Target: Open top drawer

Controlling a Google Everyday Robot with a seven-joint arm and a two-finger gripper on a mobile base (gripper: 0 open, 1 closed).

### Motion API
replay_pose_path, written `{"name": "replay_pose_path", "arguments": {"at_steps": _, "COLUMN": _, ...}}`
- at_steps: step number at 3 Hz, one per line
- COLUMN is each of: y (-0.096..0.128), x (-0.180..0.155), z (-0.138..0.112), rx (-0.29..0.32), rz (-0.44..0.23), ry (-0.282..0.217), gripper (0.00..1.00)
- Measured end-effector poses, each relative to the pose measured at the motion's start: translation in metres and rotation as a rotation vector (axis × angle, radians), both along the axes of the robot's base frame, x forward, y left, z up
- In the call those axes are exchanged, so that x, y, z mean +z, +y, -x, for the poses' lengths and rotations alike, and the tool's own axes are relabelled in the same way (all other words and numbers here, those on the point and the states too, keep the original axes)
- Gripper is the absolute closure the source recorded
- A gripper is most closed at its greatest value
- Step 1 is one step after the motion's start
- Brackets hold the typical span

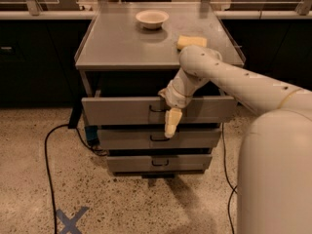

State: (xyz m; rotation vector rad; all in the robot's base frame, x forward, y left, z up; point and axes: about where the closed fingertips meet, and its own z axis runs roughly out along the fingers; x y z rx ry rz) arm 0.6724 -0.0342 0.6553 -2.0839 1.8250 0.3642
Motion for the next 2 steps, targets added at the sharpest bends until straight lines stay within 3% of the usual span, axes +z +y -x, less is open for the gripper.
{"name": "replay_pose_path", "arguments": {"at_steps": 1, "y": 0.0033, "x": -0.0032, "z": 0.033, "rx": 0.027, "rz": -0.031, "ry": 0.002, "gripper": 0.0}}
{"name": "replay_pose_path", "arguments": {"at_steps": 2, "y": 0.0034, "x": -0.0039, "z": 0.033, "rx": 0.027, "rz": -0.031, "ry": 0.003, "gripper": 0.0}}
